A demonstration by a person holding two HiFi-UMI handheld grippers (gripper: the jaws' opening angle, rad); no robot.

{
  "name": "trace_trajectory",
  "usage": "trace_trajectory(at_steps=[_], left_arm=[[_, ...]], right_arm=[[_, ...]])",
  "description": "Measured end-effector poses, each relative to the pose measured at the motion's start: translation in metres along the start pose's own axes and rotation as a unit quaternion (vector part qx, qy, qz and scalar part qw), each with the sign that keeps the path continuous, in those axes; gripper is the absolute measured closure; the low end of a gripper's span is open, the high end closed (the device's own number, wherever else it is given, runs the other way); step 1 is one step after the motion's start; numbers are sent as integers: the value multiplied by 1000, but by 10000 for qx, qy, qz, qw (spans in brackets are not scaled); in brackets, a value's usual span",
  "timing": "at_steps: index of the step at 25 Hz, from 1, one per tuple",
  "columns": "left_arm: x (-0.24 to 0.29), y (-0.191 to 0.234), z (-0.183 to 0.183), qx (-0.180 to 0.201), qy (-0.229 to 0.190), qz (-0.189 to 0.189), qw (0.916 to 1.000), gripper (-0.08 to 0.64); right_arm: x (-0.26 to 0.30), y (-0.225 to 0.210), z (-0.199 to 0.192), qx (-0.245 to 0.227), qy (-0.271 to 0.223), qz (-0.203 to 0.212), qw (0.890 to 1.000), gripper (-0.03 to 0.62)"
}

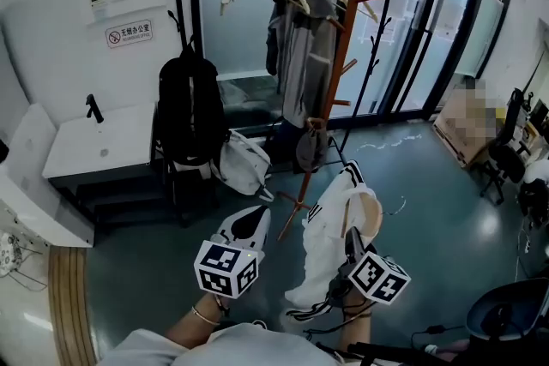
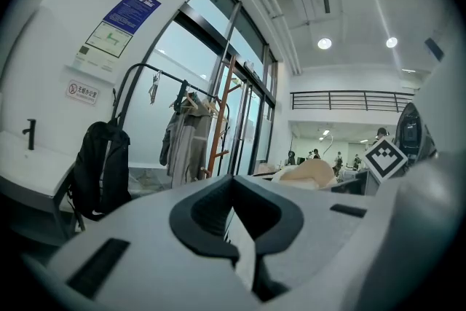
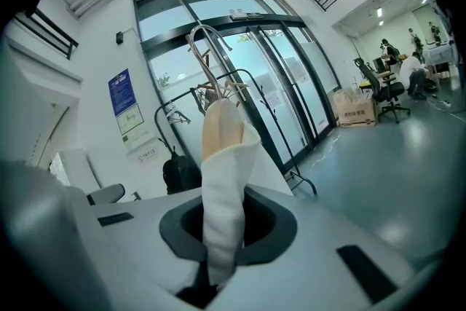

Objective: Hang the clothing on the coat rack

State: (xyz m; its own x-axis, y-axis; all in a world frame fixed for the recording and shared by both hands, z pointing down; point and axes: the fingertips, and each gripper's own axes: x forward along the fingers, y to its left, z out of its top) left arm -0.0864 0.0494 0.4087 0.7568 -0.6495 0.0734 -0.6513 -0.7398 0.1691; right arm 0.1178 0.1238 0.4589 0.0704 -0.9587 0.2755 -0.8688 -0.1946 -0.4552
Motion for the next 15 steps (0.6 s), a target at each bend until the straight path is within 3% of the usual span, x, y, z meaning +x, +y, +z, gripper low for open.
trace_trajectory(at_steps=[6,15], left_arm=[[13,5,-11,-47,148,51,9999,552],[54,5,-10,-78,91,-216,9997,552]], right_arm=[[11,-13,1,18,66,-63,10000,555],[31,-34,10,107,96,-255,9996,555]])
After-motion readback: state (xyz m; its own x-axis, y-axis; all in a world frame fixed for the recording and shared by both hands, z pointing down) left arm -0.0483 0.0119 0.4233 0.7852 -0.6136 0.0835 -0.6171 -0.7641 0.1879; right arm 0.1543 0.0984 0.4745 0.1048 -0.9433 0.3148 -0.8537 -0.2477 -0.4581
